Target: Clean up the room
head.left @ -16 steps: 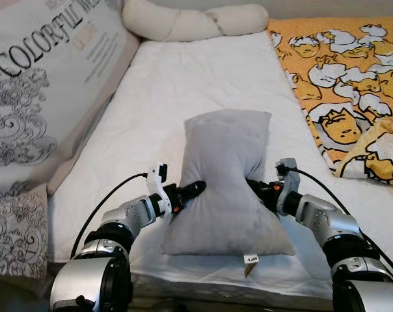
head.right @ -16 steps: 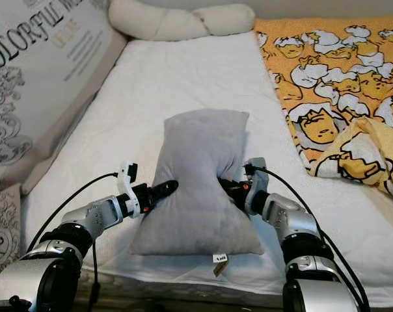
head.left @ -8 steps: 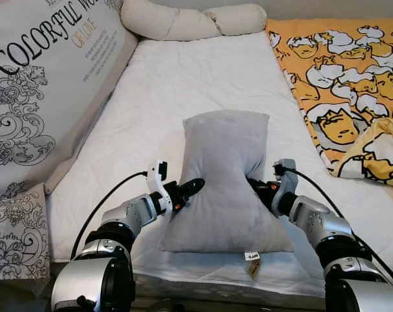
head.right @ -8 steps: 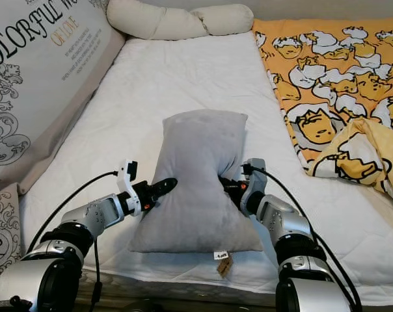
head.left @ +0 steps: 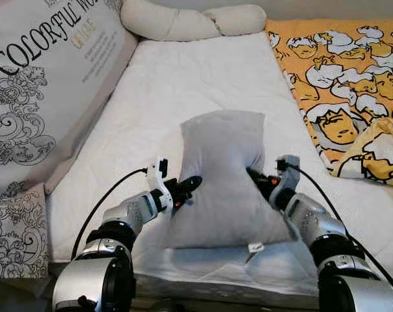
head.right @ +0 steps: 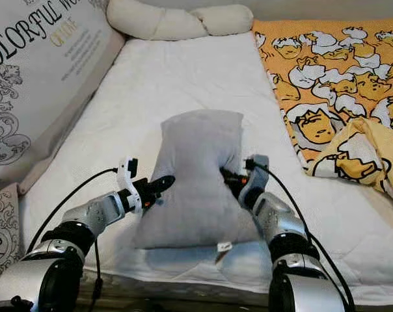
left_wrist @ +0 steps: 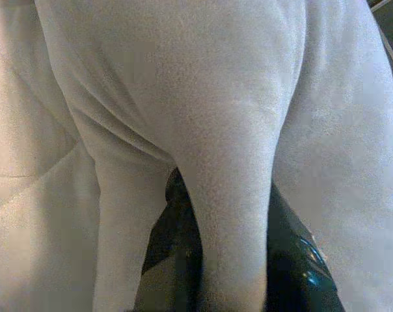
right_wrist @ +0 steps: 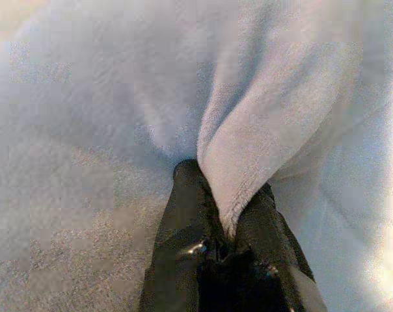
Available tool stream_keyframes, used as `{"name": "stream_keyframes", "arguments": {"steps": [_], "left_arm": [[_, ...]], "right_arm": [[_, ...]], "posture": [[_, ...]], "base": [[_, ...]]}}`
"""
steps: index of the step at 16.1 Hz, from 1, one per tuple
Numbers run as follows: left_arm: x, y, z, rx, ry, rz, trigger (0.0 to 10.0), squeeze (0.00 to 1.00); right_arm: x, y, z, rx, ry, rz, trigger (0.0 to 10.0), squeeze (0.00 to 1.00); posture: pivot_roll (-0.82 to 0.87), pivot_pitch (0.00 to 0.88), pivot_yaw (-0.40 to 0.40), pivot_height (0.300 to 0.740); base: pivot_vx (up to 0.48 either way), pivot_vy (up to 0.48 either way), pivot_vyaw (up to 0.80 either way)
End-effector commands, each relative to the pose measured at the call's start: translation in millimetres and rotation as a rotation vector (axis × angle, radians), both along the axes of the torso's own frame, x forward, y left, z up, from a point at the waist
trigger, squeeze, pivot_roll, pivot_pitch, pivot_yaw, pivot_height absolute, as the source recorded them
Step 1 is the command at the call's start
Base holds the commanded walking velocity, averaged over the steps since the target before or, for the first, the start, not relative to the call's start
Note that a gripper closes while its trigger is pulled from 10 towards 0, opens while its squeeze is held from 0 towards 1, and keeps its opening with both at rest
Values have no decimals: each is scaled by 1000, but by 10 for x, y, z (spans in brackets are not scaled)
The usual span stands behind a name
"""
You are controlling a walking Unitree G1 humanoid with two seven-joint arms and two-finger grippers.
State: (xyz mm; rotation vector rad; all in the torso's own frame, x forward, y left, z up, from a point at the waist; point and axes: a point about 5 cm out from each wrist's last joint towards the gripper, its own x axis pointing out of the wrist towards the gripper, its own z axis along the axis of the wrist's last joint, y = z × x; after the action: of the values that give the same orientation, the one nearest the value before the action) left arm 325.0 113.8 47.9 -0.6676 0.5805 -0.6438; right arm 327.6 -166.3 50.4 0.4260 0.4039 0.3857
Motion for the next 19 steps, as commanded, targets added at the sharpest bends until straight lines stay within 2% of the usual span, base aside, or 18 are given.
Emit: {"name": "stream_keyframes", "arguments": {"steps": [1, 3, 4, 6, 8, 9, 10, 11, 13, 14, 16, 19], "left_arm": [[94, 31, 130, 21, -77, 20, 0, 0], [154, 52, 240, 70, -173, 25, 0, 0], [161, 31, 367, 150, -290, -9, 0, 0], [154, 11, 460, 163, -342, -3, 0, 0], [150, 27, 605, 216, -434, 46, 0, 0], [146, 27, 662, 230, -465, 75, 0, 0], [136, 31, 694, 259, -491, 96, 6118, 0], [143, 53, 707, 319, -517, 131, 10000, 0], [156, 91, 740, 403, -526, 211, 10000, 0], [148, 74, 791, 426, -568, 224, 10000, 0], [133, 29, 812, 452, -591, 203, 10000, 0], [136, 8, 819, 490, -608, 205, 10000, 0]], "right_arm": [[106, 68, 150, 29, -83, -42, 0, 0], [131, 48, 235, 52, -156, -90, 0, 0], [121, 50, 309, 72, -228, -118, 0, 0], [109, 65, 381, 83, -294, -128, 0, 0], [107, 94, 534, 165, -350, -143, 0, 0], [104, 105, 594, 176, -376, -146, 0, 0], [102, 113, 620, 162, -388, -156, 2431, 0], [104, 123, 638, 131, -396, -166, 10000, 0], [69, 117, 659, 66, -423, -192, 10000, 0], [46, 110, 646, 59, -390, -206, 10000, 0], [28, 98, 637, 11, -375, -225, 10000, 0], [0, 84, 596, -32, -336, -265, 10000, 0]], "posture": [[-40, 0, 102, 740], [-39, 0, 102, 740], [-42, 0, 107, 740], [-46, 0, 113, 740], [-51, 0, 120, 740], [-52, 0, 118, 740], [-54, 0, 120, 740], [-56, 0, 125, 740], [-56, 0, 123, 740], [-56, 0, 124, 740], [-61, 0, 125, 740], [-60, 0, 124, 740]], "base": [[0, 0, 0], [0, 0, 0], [0, 0, 0], [0, 0, 0], [0, 0, 0], [0, 0, 0], [0, 0, 0], [0, 0, 0], [0, 0, 0], [0, 0, 0], [0, 0, 0], [0, 401, 0]]}}
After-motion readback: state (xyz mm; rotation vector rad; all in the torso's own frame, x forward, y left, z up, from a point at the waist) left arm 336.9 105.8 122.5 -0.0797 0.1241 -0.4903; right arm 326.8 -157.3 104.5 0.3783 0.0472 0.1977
